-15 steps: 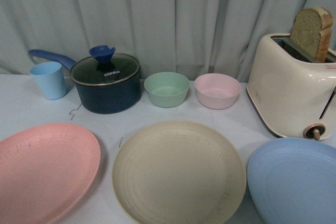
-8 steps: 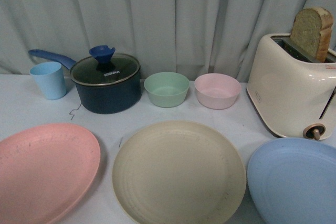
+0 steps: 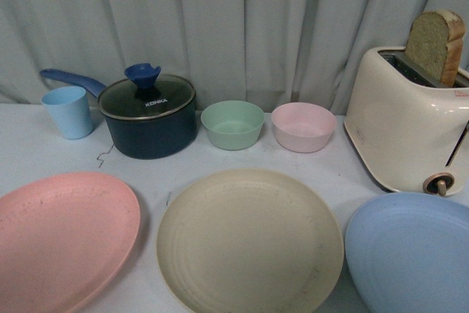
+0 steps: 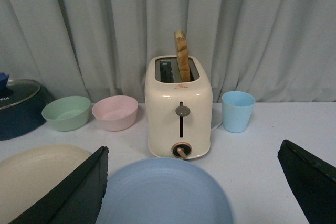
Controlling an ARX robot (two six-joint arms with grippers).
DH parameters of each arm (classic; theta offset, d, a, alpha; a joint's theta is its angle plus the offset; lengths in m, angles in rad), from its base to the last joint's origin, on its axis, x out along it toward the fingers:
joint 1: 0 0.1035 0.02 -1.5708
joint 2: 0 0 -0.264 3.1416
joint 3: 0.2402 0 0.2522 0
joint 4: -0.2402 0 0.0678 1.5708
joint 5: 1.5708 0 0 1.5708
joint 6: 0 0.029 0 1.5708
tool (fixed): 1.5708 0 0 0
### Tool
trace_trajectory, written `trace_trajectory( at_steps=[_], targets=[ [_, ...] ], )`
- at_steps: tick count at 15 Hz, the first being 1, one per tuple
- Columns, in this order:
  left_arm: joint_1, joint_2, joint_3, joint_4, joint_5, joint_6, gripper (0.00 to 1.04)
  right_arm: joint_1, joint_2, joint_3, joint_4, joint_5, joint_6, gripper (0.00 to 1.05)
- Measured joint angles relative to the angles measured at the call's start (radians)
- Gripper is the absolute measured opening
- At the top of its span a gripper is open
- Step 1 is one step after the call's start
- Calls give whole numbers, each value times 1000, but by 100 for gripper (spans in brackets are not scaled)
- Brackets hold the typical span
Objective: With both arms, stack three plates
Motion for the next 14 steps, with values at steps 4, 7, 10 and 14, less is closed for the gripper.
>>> trace_trajectory(
  at_steps=[4, 7, 10, 14],
  targets=[
    [-13, 250, 182, -385, -117, -137, 98, 0, 0, 0, 0, -3, -1, 98],
    [245, 590, 400, -285, 68, -179, 98, 0, 0, 0, 0, 0, -1, 98],
    [351, 954, 480, -30, 181, -61, 98, 0, 0, 0, 0, 0, -1, 98],
    [377, 1421, 642, 175, 192, 97, 98, 0, 0, 0, 0, 0, -1, 98]
  ],
)
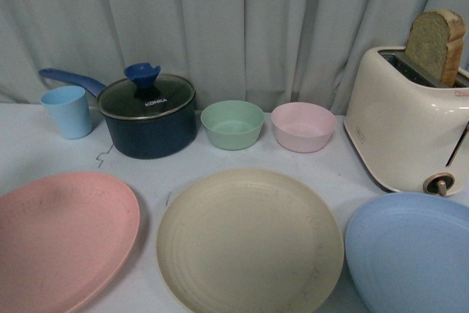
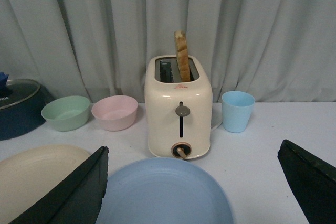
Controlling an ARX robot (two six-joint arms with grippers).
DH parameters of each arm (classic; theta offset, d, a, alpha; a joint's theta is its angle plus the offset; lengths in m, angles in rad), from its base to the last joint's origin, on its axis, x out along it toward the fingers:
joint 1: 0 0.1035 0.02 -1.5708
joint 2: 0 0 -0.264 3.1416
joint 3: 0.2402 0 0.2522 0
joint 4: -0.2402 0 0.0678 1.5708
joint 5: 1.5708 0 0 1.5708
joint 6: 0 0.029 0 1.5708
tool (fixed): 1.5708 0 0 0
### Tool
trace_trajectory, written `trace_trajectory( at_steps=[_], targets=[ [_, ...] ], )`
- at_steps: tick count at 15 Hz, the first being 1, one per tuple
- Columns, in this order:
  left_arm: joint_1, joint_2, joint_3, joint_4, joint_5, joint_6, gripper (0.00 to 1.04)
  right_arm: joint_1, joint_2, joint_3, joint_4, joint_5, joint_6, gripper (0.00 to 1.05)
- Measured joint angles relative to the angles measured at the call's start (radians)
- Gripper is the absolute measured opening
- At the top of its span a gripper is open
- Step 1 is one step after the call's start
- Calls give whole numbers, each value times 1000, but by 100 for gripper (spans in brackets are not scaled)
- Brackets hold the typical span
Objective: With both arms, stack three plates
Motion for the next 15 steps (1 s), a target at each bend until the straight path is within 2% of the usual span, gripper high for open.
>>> trace_trajectory(
  at_steps=[4, 11, 15],
  targets=[
    [-42, 137, -20, 141, -12, 30, 98, 0, 0, 0, 0, 0, 0, 98],
    [-43, 302, -127, 326, -36, 10, 98, 0, 0, 0, 0, 0, 0, 98],
    [-6, 368, -145, 398, -47, -19, 98, 0, 0, 0, 0, 0, 0, 98]
  ],
)
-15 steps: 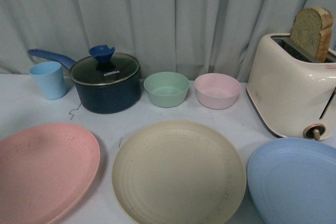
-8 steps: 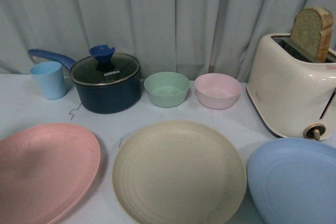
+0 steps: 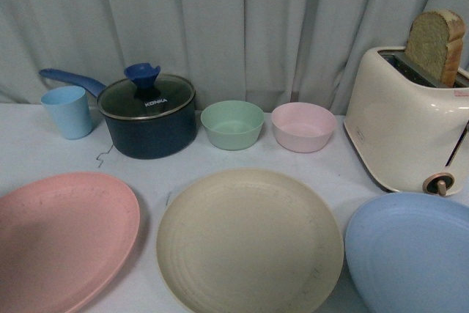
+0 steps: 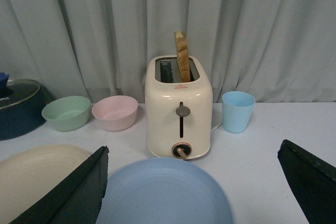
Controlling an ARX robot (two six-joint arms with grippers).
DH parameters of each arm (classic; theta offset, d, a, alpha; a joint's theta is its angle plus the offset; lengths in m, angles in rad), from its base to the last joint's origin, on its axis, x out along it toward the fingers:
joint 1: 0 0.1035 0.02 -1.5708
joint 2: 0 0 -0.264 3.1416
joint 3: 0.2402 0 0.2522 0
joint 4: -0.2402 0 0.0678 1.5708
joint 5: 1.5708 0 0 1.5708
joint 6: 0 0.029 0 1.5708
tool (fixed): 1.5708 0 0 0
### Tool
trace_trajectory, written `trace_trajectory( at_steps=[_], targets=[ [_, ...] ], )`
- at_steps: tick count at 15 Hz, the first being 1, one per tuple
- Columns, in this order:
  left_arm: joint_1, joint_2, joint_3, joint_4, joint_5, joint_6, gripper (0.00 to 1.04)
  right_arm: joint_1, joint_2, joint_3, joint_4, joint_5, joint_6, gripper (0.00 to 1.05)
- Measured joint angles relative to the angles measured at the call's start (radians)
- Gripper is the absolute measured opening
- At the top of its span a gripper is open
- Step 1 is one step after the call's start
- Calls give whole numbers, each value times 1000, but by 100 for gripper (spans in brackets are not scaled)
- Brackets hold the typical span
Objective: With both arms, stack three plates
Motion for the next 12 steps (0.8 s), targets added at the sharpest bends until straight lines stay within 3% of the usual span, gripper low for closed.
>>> trace_trajectory(
  at_steps=[10, 12],
  targets=[
    [-57, 175, -27, 156, -71, -84, 98, 0, 0, 0, 0, 0, 0, 98],
    [-63, 187, -34, 161, -77, -92, 77, 0, 0, 0, 0, 0, 0, 98]
  ],
)
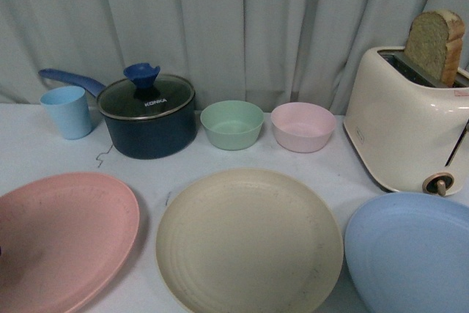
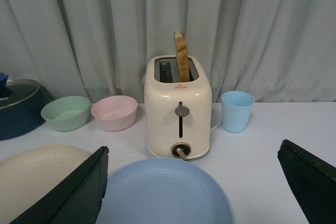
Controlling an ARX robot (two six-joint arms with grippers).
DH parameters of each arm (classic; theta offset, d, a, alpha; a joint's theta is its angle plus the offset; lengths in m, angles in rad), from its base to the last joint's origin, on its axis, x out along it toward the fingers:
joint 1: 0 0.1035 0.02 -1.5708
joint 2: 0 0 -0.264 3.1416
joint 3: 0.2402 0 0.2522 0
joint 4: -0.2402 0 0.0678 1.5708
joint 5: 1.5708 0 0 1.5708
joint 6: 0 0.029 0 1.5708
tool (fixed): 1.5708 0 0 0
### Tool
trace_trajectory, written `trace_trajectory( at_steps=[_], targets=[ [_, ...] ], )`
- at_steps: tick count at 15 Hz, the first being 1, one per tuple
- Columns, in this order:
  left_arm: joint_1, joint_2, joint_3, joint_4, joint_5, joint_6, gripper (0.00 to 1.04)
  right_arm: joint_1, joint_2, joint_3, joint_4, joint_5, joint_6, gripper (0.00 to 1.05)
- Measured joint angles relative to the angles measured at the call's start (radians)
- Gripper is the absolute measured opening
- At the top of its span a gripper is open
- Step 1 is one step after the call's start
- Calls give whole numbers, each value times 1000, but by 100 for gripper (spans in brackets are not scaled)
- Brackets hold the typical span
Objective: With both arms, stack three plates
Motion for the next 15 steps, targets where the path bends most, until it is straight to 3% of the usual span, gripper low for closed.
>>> trace_trajectory(
  at_steps=[5, 7, 11, 15],
  targets=[
    [8, -22, -1, -34, -16, -17, 23, 0, 0, 0, 0, 0, 0, 98],
    [13, -69, -1, -53, 5, -33, 6, 0, 0, 0, 0, 0, 0, 98],
    [21, -223, 16, -207, 19, -39, 3, 0, 0, 0, 0, 0, 0, 98],
    [3, -523, 93, -475, 48, -26, 3, 0, 0, 0, 0, 0, 0, 98]
  ],
)
